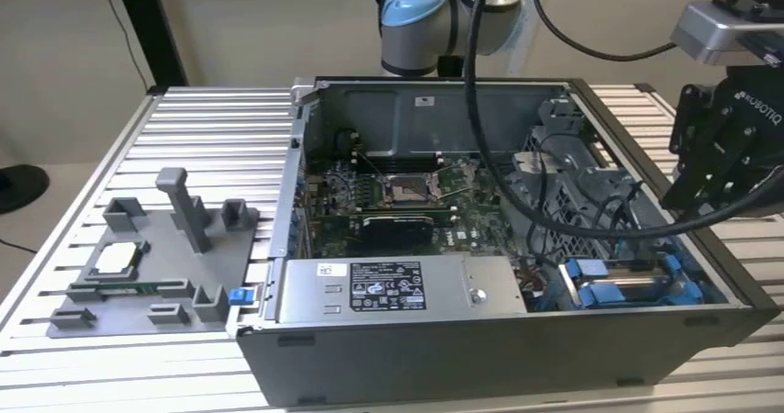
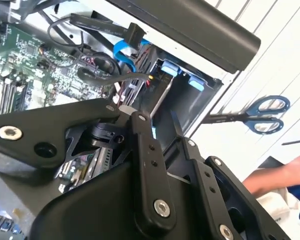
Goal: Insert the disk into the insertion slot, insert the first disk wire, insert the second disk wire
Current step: 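Insert the first disk wire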
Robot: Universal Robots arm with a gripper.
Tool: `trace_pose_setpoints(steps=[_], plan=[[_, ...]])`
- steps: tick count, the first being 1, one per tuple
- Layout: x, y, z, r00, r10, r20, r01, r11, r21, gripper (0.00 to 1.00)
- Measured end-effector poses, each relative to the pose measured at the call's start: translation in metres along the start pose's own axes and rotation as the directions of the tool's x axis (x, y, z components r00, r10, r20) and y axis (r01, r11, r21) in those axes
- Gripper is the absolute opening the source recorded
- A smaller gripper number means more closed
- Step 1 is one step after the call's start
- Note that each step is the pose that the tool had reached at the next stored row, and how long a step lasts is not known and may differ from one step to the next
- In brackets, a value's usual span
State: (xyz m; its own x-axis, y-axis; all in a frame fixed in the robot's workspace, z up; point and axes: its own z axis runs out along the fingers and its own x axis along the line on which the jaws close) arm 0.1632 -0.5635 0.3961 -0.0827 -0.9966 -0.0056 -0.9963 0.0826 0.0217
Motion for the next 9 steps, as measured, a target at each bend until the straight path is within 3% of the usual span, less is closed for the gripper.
trace_pose_setpoints(steps=[5,9], plan=[[-0.0019,-0.0190,-0.0012,1.0000,0.000,-0.0016,0.000,1.0000,-0.0005,1.00],[-0.0074,-0.0285,-0.0013,1.0000,0.000,-0.0041,0.000,1.0000,-0.0017,1.00]])
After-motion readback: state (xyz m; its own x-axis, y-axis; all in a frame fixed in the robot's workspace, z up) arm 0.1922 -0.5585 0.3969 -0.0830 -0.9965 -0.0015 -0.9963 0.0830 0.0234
